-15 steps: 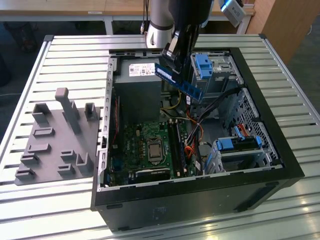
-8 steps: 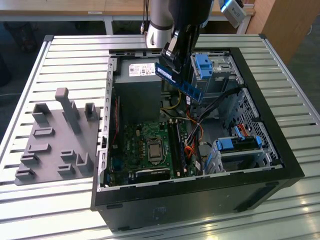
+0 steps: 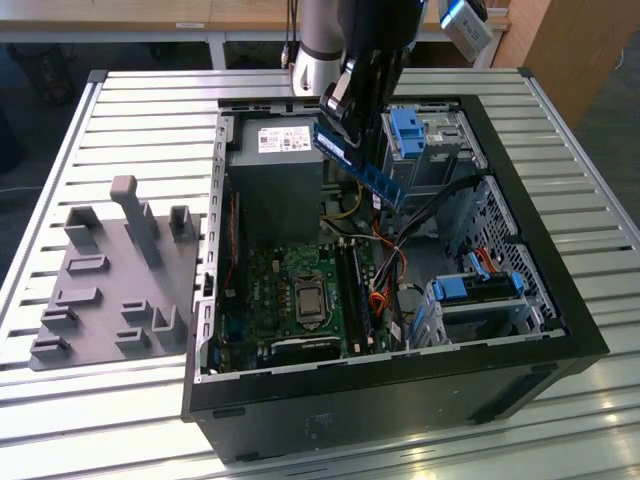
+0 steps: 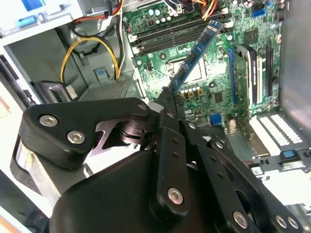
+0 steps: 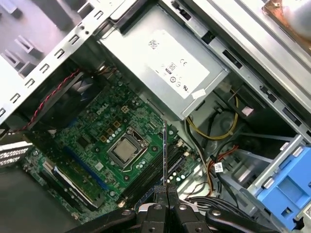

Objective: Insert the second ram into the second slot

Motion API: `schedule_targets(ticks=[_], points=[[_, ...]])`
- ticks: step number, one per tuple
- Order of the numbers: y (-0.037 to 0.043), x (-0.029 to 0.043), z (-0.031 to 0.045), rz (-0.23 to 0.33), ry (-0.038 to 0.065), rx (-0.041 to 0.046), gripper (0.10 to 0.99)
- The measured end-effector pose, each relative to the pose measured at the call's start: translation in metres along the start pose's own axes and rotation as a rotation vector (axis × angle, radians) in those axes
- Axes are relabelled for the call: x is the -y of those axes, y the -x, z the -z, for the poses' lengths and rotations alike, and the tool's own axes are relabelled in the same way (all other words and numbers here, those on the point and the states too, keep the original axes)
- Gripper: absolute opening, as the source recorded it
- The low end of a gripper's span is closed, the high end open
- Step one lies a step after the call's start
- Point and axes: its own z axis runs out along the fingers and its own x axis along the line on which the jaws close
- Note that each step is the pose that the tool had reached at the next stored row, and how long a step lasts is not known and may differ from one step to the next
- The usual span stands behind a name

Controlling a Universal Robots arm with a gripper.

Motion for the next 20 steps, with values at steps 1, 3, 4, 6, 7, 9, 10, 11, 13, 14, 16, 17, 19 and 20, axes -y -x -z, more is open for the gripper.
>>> schedule_targets(ticks=[1,3,4,6,7,9,10,11,13,14,16,17,19,20], points=[[0.0,0.0,-0.0001,-0.018,0.0,0.0006,0.114],[0.0,0.0,-0.0004,-0.053,-0.001,0.0018,0.114],[0.0,0.0,-0.0005,-0.07,-0.001,0.0025,0.114],[0.0,0.0,-0.0006,-0.105,-0.002,0.0038,0.114],[0.0,0.0,-0.0007,-0.121,-0.002,0.0044,0.114],[0.0,0.0,-0.0009,-0.15,-0.003,0.0055,0.114],[0.0,0.0,-0.0009,-0.164,-0.003,0.006,0.114],[0.0,0.0,-0.001,-0.177,-0.003,0.0065,0.114],[0.0,0.0,-0.0011,-0.204,-0.003,0.0074,0.114],[0.0,0.0,-0.0012,-0.217,-0.004,0.0079,0.114],[0.0,0.0,-0.0013,-0.24,-0.004,0.0089,0.114],[0.0,0.0001,-0.0013,-0.252,-0.004,0.0093,0.114],[0.0,0.0,-0.0014,-0.275,-0.005,0.0101,0.114],[0.0,0.0,-0.0014,-0.287,-0.005,0.0106,0.114]])
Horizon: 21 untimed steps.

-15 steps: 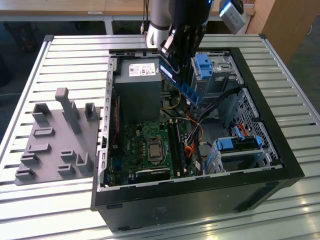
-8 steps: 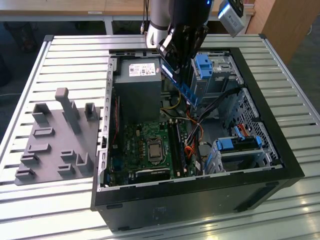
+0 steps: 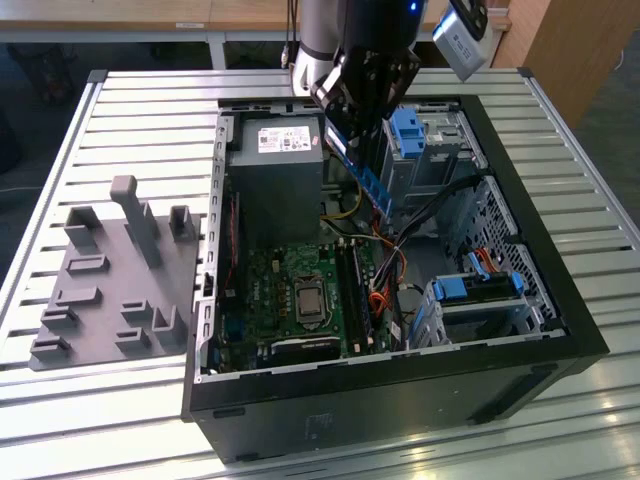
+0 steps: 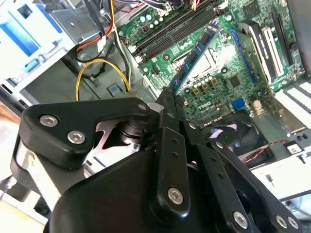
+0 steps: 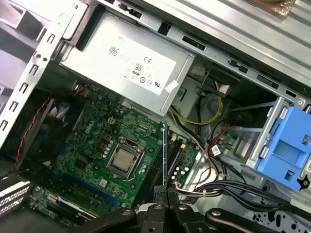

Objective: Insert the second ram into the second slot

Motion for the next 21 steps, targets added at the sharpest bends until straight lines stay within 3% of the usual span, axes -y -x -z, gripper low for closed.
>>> schedule_targets(ticks=[21], points=[[0.0,0.0,-0.0012,-0.232,-0.004,0.0086,0.114]])
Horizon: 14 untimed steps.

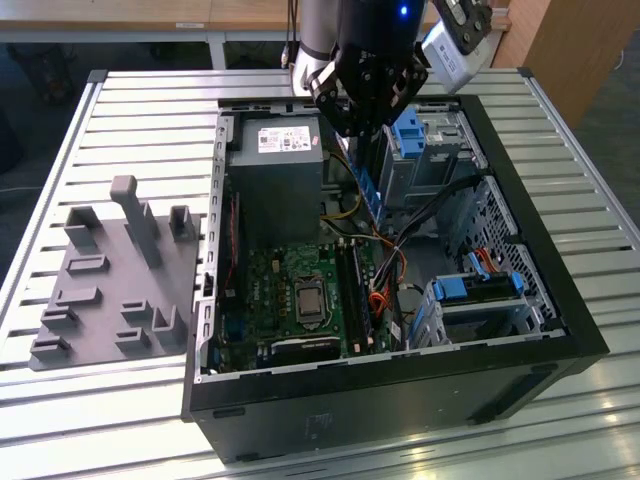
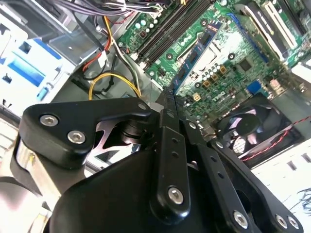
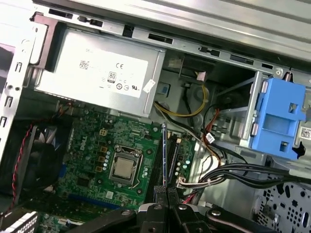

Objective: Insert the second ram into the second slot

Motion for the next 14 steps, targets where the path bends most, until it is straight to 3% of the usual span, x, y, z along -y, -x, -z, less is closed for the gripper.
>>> schedule_targets(ticks=[6,14], points=[[-0.0001,0.0002,-0.0046,-0.088,-0.004,0.0026,0.114],[-0.0003,0.0008,-0.0097,-0.092,-0.004,0.0022,0.114]])
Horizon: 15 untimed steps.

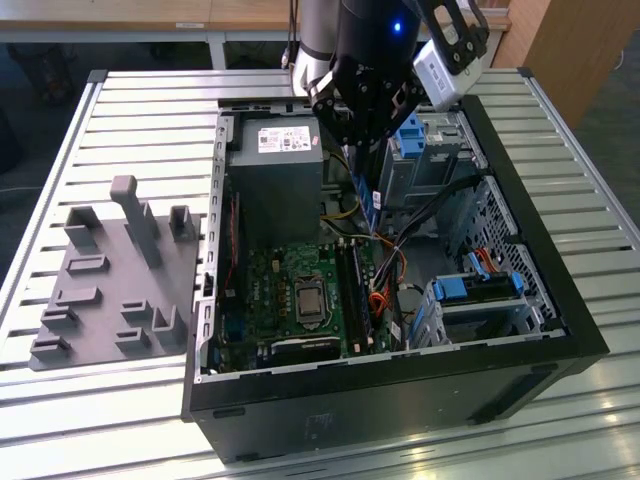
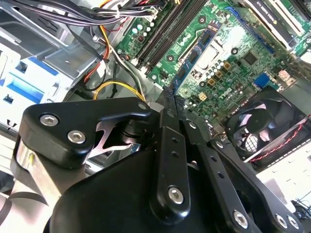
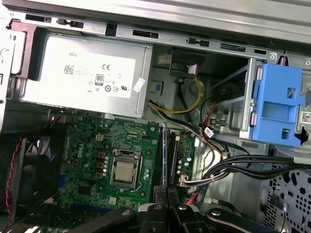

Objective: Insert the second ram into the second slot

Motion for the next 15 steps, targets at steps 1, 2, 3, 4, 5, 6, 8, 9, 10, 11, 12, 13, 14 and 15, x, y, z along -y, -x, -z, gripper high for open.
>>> schedule_targets(ticks=[1,2,3,4,5,6,8,9,10,11,12,13,14,15], points=[[0.0,0.0,-0.0005,0.0,0.0,0.0,0.114],[0.0,0.0,-0.001,0.0,0.0,-0.0001,0.114],[0.0,0.0,-0.0015,0.0,0.0,-0.0001,0.114],[0.0,0.0001,-0.002,0.0,0.0,0.0,0.114],[0.0,0.0001,-0.0025,0.0,0.0,0.0,0.114],[0.0,0.0001,-0.003,0.0,0.0,-0.0001,0.114],[-0.0001,0.0001,-0.0038,0.0,0.0,-0.0001,0.114],[-0.0001,0.0001,-0.004,0.0,0.0,-0.0001,0.114],[-0.0001,0.0001,-0.0044,0.0,0.0,-0.0001,0.114],[-0.0001,0.0002,-0.0047,0.0,0.0,0.0,0.114],[-0.0001,0.0002,-0.005,0.0,0.0,0.0,0.114],[-0.0001,0.0002,-0.0053,0.0,0.0,0.0,0.114],[-0.0001,0.0002,-0.0055,0.0,0.0,-0.0001,0.114],[-0.0001,0.0002,-0.0057,0.0,0.0,-0.0001,0.114]])
